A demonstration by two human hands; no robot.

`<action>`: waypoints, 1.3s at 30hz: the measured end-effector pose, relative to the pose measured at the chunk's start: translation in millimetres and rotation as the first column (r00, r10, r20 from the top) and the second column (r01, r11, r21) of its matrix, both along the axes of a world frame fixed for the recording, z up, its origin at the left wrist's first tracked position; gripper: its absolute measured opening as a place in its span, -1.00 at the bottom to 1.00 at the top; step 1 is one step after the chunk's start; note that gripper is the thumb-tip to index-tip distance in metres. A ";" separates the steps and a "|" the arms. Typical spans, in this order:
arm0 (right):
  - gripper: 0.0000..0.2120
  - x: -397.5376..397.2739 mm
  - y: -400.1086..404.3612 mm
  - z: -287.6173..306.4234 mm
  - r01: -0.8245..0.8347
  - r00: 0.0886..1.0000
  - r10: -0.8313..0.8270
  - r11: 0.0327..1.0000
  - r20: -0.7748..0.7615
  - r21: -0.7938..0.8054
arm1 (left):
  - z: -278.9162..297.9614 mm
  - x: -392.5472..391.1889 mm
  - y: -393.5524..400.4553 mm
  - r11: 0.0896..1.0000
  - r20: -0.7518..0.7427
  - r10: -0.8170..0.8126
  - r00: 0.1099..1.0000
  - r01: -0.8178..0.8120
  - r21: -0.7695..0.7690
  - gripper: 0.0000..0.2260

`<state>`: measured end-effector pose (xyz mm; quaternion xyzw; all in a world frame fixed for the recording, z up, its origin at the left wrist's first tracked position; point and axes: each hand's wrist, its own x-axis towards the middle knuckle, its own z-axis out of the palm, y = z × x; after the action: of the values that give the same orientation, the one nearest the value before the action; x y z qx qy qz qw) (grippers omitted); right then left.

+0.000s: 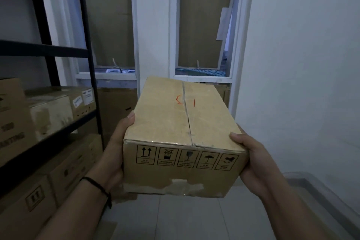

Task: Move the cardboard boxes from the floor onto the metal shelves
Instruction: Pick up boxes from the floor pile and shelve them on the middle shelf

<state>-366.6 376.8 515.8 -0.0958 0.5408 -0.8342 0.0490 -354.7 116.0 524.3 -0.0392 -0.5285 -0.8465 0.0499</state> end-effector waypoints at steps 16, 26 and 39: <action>-0.66 -266.2 -55.4 2.7 -0.174 0.984 0.173 0.984 0.052 0.029 | -16.7 -216.1 -45.3 0.971 -0.009 0.229 0.973 -0.227 0.071 -0.70; -0.55 -415.6 -157.4 7.8 -0.257 0.966 0.257 0.966 0.012 -0.003 | 2.9 -337.5 -139.2 0.943 -0.015 0.332 0.943 -0.331 0.029 -0.65; -0.63 -566.9 -232.3 9.0 -0.518 0.848 0.522 0.853 -0.088 0.066 | -0.3 -418.9 -181.4 0.848 -0.014 0.529 0.849 -0.528 0.045 -0.56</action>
<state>-933.4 144.5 524.8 -0.2802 0.5130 -0.7729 0.2467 -773.5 -65.4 524.0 0.0978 -0.5014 -0.8099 0.2882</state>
